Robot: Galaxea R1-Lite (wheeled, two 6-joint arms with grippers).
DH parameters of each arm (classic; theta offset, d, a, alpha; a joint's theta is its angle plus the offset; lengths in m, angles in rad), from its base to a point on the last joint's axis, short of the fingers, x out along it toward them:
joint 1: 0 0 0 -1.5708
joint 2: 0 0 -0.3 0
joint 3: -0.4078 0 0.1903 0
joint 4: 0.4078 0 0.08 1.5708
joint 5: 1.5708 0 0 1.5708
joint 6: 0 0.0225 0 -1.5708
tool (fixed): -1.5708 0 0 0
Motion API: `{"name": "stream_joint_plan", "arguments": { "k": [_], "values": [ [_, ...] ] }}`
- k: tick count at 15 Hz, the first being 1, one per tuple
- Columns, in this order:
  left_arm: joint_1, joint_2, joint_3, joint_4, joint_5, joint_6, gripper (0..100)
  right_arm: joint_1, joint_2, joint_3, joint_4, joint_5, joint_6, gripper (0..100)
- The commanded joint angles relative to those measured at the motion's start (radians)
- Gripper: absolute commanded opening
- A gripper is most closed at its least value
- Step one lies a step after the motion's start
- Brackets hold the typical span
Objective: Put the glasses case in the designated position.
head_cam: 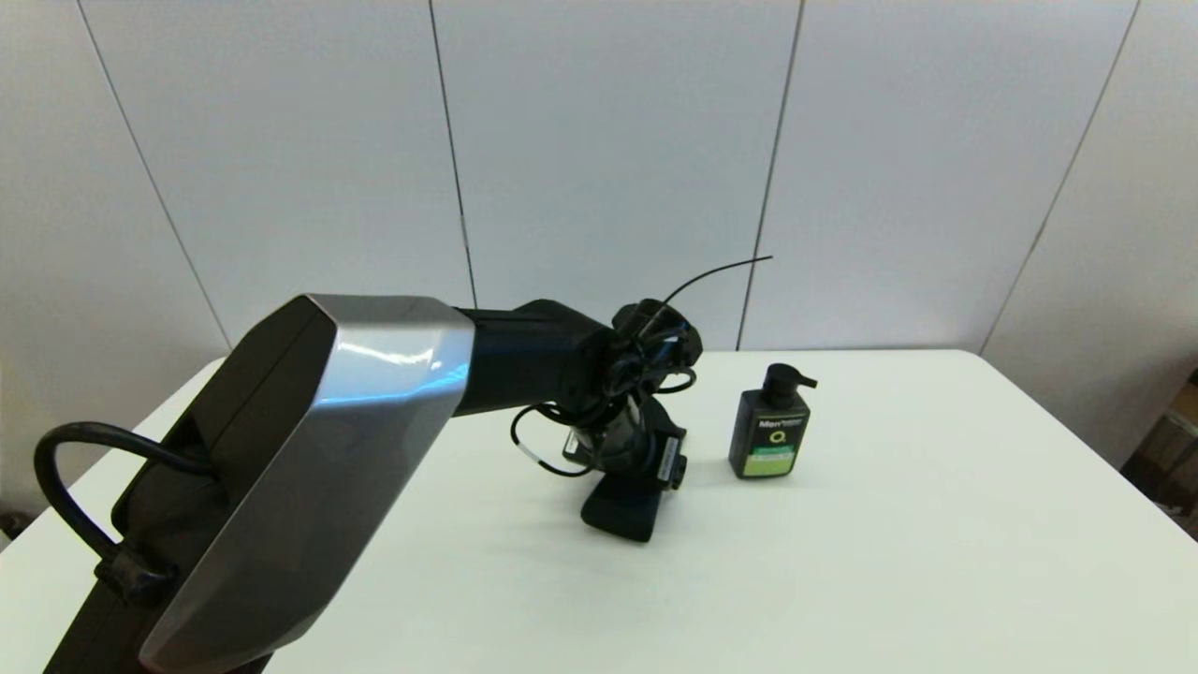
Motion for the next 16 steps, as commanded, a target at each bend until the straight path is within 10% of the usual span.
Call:
{"name": "stream_joint_plan", "arguments": {
  "k": [1, 16],
  "values": [
    [0.007, -0.027, -0.001, 0.003, 0.002, 0.001, 100, 0.0, 0.001, 0.0, 0.0, 0.0, -0.001, 100],
    [0.055, -0.277, 0.022, 0.056, 0.003, 0.007, 100, 0.0, 0.001, 0.0, 0.0, 0.0, -0.001, 100]
  ]
}}
